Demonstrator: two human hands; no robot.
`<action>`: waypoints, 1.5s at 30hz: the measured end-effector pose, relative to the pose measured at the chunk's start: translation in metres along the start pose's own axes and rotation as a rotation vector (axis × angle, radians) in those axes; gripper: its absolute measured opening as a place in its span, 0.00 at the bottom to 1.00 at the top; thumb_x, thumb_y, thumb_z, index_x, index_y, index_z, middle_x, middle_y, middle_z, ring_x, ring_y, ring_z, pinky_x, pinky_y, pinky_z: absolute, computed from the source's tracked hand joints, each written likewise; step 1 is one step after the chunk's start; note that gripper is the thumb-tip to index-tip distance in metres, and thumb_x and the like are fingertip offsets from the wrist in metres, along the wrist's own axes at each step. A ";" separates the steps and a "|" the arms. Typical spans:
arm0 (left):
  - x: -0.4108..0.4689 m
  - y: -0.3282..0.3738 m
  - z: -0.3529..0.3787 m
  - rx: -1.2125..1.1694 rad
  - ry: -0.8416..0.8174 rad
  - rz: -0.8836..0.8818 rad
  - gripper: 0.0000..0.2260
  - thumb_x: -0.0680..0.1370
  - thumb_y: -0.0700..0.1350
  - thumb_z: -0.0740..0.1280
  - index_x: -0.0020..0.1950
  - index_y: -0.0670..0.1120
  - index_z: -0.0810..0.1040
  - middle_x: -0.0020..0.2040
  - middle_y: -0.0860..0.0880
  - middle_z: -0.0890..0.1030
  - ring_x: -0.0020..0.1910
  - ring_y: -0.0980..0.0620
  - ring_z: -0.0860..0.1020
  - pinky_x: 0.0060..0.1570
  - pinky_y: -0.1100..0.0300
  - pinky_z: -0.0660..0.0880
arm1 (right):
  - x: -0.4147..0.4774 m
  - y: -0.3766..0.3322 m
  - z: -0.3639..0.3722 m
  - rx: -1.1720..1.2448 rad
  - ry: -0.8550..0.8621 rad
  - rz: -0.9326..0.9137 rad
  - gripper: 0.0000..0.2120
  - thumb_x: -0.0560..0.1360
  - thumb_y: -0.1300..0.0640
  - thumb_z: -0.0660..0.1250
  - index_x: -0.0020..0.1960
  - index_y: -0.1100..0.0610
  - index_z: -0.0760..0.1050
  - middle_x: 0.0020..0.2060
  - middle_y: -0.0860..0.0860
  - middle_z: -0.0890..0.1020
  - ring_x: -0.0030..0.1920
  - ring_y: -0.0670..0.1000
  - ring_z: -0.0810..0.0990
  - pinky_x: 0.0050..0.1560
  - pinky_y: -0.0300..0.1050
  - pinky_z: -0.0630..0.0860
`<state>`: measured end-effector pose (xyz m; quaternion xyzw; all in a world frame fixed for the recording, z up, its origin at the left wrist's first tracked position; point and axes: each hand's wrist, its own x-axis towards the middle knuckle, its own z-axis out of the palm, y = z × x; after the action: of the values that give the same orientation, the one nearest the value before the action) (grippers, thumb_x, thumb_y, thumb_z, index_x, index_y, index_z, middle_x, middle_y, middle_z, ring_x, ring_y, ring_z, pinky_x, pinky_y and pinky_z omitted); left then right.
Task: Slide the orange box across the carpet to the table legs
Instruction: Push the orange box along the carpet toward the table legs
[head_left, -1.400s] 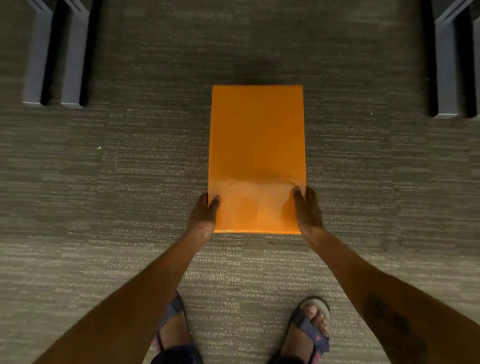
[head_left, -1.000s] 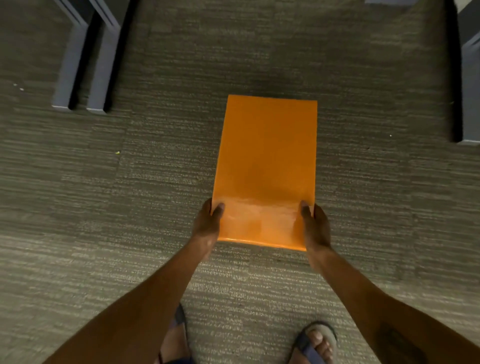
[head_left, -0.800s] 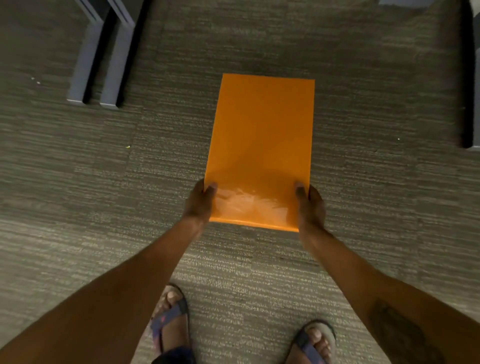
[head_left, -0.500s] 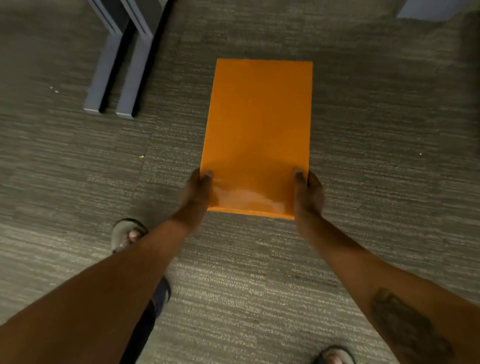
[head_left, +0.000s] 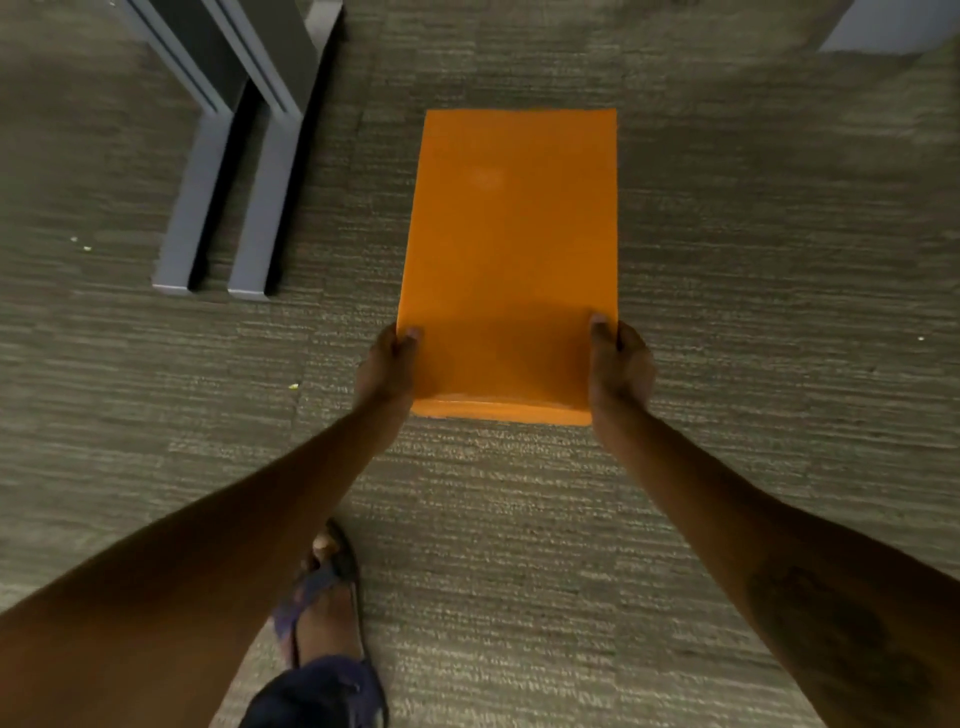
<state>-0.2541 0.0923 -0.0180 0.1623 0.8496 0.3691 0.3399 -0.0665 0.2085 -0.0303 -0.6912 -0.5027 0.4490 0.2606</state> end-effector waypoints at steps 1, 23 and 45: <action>0.008 0.000 -0.002 -0.007 -0.007 0.004 0.20 0.83 0.57 0.56 0.69 0.49 0.74 0.62 0.46 0.80 0.59 0.43 0.78 0.53 0.50 0.75 | 0.003 -0.003 0.006 -0.003 0.003 0.000 0.19 0.81 0.42 0.58 0.57 0.55 0.80 0.51 0.55 0.83 0.45 0.53 0.78 0.46 0.45 0.71; 0.032 0.003 -0.009 0.293 -0.052 0.143 0.30 0.84 0.58 0.50 0.82 0.46 0.49 0.79 0.43 0.65 0.74 0.40 0.68 0.68 0.43 0.71 | 0.004 -0.018 0.031 -0.108 -0.053 -0.128 0.18 0.83 0.52 0.56 0.70 0.57 0.69 0.61 0.55 0.79 0.56 0.55 0.78 0.51 0.48 0.72; -0.042 0.030 -0.014 0.536 0.093 0.247 0.32 0.83 0.60 0.51 0.83 0.46 0.47 0.83 0.46 0.50 0.82 0.44 0.49 0.79 0.44 0.50 | -0.046 -0.022 -0.037 -0.336 -0.176 -0.330 0.30 0.83 0.46 0.54 0.80 0.56 0.50 0.80 0.54 0.52 0.80 0.53 0.51 0.78 0.55 0.54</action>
<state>-0.2327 0.0835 0.0301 0.3315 0.9052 0.1772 0.1981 -0.0481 0.1766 0.0210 -0.5916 -0.6969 0.3692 0.1671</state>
